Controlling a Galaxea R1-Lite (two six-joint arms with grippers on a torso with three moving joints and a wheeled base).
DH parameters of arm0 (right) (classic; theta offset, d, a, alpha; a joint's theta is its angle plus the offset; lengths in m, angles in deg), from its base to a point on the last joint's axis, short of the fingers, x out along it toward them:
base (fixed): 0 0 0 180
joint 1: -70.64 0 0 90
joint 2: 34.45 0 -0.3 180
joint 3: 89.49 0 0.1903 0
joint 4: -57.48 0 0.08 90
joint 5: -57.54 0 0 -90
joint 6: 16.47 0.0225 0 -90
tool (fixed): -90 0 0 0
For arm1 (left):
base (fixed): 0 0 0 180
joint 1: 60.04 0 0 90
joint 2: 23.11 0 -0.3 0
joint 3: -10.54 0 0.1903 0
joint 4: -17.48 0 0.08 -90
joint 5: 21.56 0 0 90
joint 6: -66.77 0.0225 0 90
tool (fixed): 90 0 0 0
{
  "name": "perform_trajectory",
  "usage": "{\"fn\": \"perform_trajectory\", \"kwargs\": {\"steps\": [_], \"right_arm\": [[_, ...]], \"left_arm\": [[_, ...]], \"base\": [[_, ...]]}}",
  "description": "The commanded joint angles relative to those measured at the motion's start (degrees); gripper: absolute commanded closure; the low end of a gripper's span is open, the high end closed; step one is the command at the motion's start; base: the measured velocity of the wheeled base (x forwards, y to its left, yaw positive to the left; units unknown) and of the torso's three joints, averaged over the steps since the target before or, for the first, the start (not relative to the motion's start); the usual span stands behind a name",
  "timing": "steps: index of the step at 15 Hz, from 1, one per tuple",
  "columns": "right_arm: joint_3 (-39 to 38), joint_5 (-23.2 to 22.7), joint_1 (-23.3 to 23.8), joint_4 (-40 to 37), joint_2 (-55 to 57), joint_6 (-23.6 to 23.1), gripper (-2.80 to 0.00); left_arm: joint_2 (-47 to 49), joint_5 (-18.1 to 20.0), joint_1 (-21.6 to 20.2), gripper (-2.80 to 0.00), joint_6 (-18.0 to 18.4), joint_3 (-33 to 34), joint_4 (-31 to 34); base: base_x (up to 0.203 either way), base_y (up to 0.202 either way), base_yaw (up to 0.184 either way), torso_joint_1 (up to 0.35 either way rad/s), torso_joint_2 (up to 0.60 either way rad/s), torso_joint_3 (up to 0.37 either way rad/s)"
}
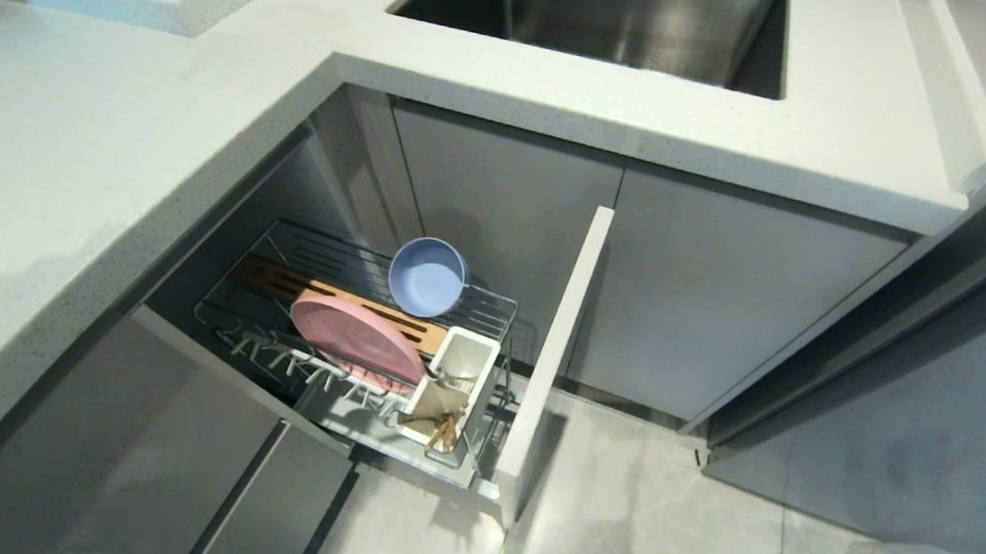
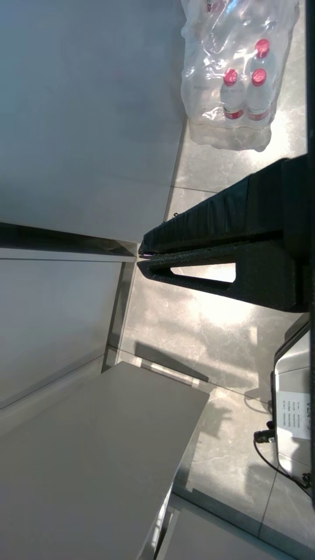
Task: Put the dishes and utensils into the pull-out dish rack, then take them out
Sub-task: Take the plate out of the cupboard
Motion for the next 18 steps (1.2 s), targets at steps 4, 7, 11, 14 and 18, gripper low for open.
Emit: {"fn": "perform_trajectory", "kwargs": {"steps": [4, 7, 11, 14, 18], "right_arm": [[0.00, 0.00, -0.01, 0.03, 0.00, 0.01, 0.00], [0.00, 0.04, -0.01, 0.00, 0.00, 0.01, 0.00], [0.00, 0.09, -0.01, 0.04, 0.09, 0.01, 0.00], [0.00, 0.00, -0.01, 0.04, 0.00, 0.01, 0.00], [0.00, 0.00, -0.01, 0.04, 0.00, 0.01, 0.00]], "left_arm": [[-18.97, 7.97, -8.35, 0.00, 0.29, 12.16, 9.62], [-28.10, 10.84, -11.16, 0.00, 0.75, 24.49, 10.20], [-35.76, 12.59, -12.01, 0.00, 1.60, 40.14, 6.80], [-36.51, 12.91, -12.22, 0.00, 3.86, 52.21, -3.23], [-36.66, 13.12, -12.28, 0.00, 9.23, 66.54, -16.38]], "base": [[0.000, 0.000, 0.000, 0.000, 0.00, 0.000], [0.000, 0.000, 0.000, 0.000, 0.00, 0.000], [0.000, 0.000, 0.000, 0.000, 0.00, 0.000], [0.000, 0.000, 0.000, 0.000, 0.00, 0.000], [0.000, 0.000, 0.000, 0.000, 0.00, 0.000]]}}
